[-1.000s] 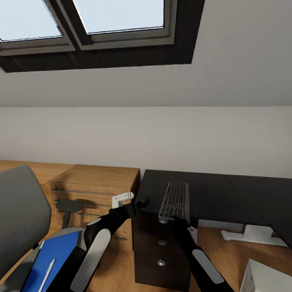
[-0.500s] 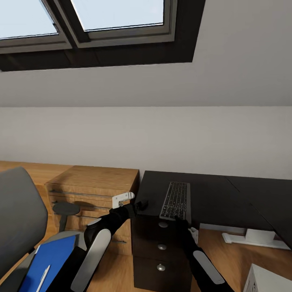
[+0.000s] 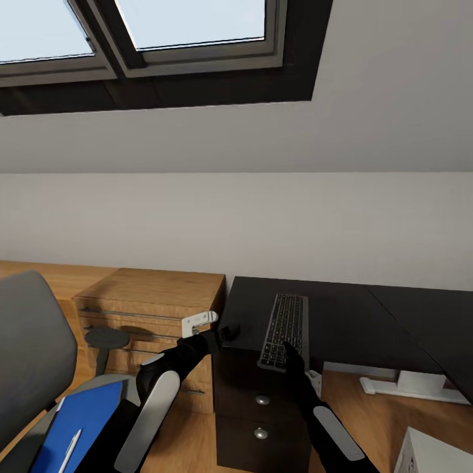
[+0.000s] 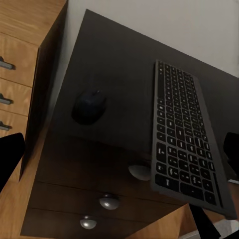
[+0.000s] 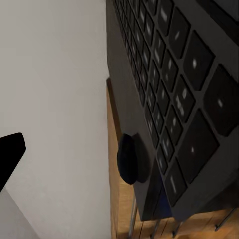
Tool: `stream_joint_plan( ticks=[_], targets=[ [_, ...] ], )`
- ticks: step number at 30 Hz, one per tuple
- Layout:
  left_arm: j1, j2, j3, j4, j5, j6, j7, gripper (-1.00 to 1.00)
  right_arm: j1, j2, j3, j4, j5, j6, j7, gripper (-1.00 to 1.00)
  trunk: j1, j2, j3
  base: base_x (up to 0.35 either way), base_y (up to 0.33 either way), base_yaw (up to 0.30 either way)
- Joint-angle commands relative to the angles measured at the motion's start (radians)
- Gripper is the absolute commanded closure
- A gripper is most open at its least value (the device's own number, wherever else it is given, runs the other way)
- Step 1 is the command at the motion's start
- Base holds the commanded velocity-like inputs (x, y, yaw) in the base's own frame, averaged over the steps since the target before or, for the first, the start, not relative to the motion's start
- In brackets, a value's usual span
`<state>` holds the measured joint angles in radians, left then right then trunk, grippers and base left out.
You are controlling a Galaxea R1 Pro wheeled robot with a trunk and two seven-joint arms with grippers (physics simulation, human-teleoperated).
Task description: In the bedroom, organize the workspace by keeping the computer under the desk, ensuring the monitor is on the desk, placing the keyboard on the desk next to the monitor, placing the mouse on the desk next to the keyboard, moving the folder from the swivel chair onto the desk next to the mouse, stacking the notebook on top of the folder with the pen on top of the notebook, and positioning the swivel chair next to the desk.
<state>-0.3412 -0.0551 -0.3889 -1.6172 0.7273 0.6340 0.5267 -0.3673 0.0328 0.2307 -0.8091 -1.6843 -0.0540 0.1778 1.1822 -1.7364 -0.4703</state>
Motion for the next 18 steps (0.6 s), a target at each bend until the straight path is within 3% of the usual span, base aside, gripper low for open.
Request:
stream_joint_plan(
  ticks=[1, 7, 18],
  targets=[
    [-0.001, 0.0, -0.001, -0.001, 0.011, 0.001, 0.01, -1.0, -0.001, -0.001, 0.004, 0.001, -0.011, -0.006, 0.005, -1.0, 0.0, -0.001, -0.001, 0.0, 0.0, 0.0],
    [-0.001, 0.0, -0.001, -0.001, 0.011, 0.001, 0.01, -1.0, -0.001, -0.001, 0.004, 0.001, -0.009, -0.006, 0.005, -1.0, 0.0, -0.001, -0.001, -0.037, 0.0, 0.0],
    [-0.001, 0.001, 0.001, 0.001, 0.002, -0.001, 0.014, -1.0, -0.004, -0.001, 0.004, 0.047, -0.01, -0.007, -0.01, -1.0, 0.0, -0.001, -0.001, -0.316, 0.0, 0.0]
  ],
)
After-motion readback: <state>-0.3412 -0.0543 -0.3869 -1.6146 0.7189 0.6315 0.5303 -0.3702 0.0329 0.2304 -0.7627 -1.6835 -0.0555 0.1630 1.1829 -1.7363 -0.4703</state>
